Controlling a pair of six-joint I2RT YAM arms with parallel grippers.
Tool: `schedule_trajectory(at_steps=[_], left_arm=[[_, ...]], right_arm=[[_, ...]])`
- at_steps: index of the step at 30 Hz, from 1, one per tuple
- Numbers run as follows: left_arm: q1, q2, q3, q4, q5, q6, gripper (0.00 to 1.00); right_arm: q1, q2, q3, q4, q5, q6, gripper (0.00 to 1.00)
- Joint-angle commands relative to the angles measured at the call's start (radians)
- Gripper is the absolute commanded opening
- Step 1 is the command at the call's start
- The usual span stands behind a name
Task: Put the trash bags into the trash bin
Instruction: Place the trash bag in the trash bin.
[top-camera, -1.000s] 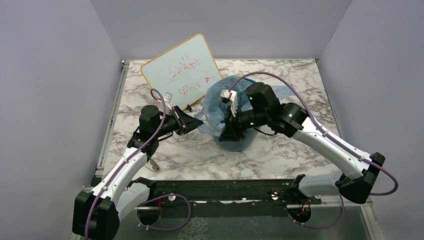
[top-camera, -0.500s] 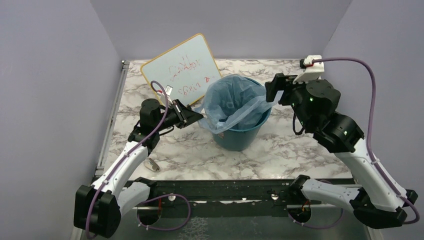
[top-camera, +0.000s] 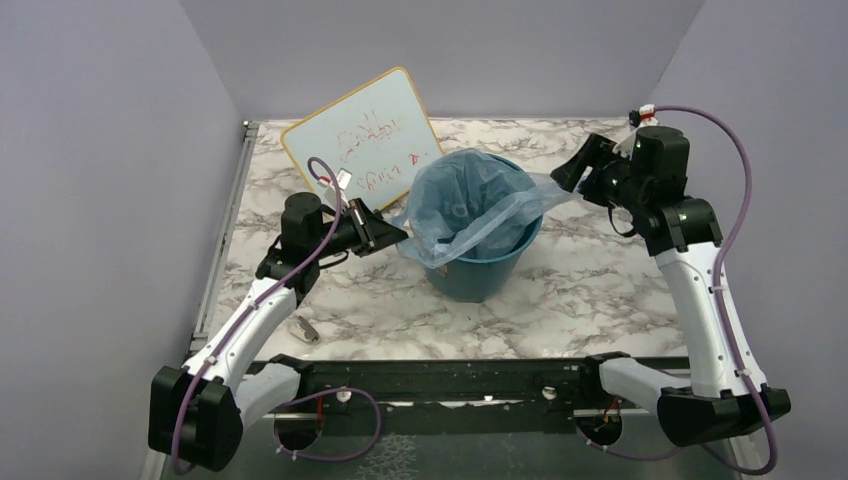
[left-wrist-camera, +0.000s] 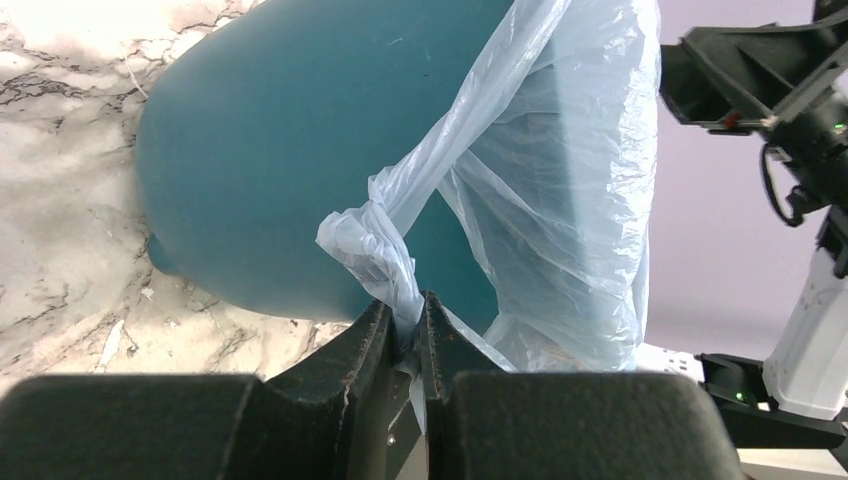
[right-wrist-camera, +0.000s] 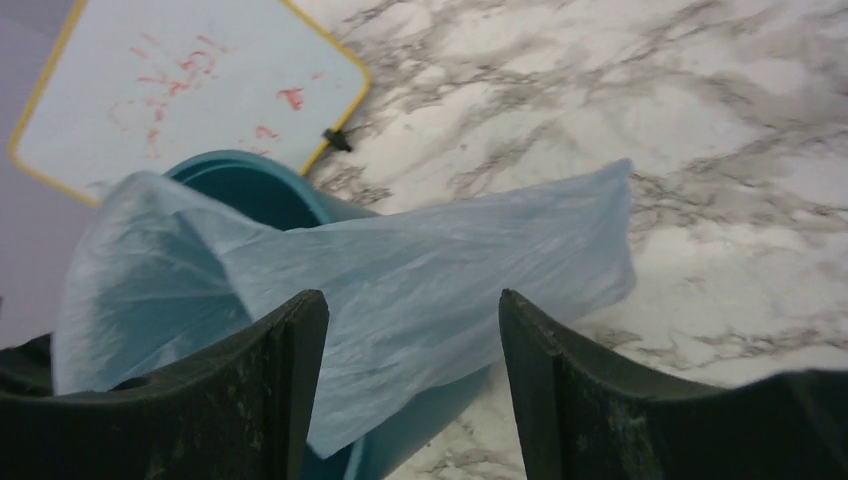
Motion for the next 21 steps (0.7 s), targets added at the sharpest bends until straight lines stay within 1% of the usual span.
schedule_trajectory(at_steps=[1,2,3,4,7,8,10,12,15,18,21], left_arm=[[-0.001,-0.015,0.03,-0.013,0.013,0.037,0.15],[-0.002,-0.017,0.03,-0.011,0.009,0.035,0.15],[-0.001,-0.018,0.031,-0.008,0.006,0.035,0.15],[-0.001,-0.018,0.035,-0.008,0.003,0.034,0.15],[-0.001,-0.014,0.046,-0.014,0.0,0.039,0.15],[-0.001,-0.013,0.05,-0.021,0.0,0.041,0.15],[-0.001,-0.01,0.061,-0.037,0.0,0.05,0.15],[-0.001,-0.011,0.074,-0.061,-0.002,0.063,0.15],[-0.001,-0.02,0.08,-0.064,0.0,0.067,0.15],[-0.001,-0.027,0.08,-0.09,-0.003,0.068,0.15],[-0.001,-0.032,0.075,-0.098,-0.003,0.071,0.15]], right_arm=[[-0.003,0.072,0.144,-0.098,-0.405,-0.045,0.64],[0.003,0.107,0.183,-0.131,-0.501,-0.071,0.61],[0.024,0.132,0.209,-0.153,-0.541,-0.079,0.59],[0.056,0.146,0.229,-0.17,-0.523,-0.081,0.57],[0.152,0.187,0.279,-0.258,-0.339,-0.055,0.56],[0.177,0.192,0.283,-0.286,-0.274,-0.018,0.57],[0.218,0.173,0.267,-0.288,-0.182,0.034,0.6],[0.239,0.14,0.271,-0.304,-0.086,0.081,0.61],[0.244,0.084,0.24,-0.287,-0.048,0.138,0.6],[0.246,0.097,0.238,-0.324,-0.056,0.161,0.6],[0.253,0.09,0.223,-0.311,-0.084,0.173,0.59]])
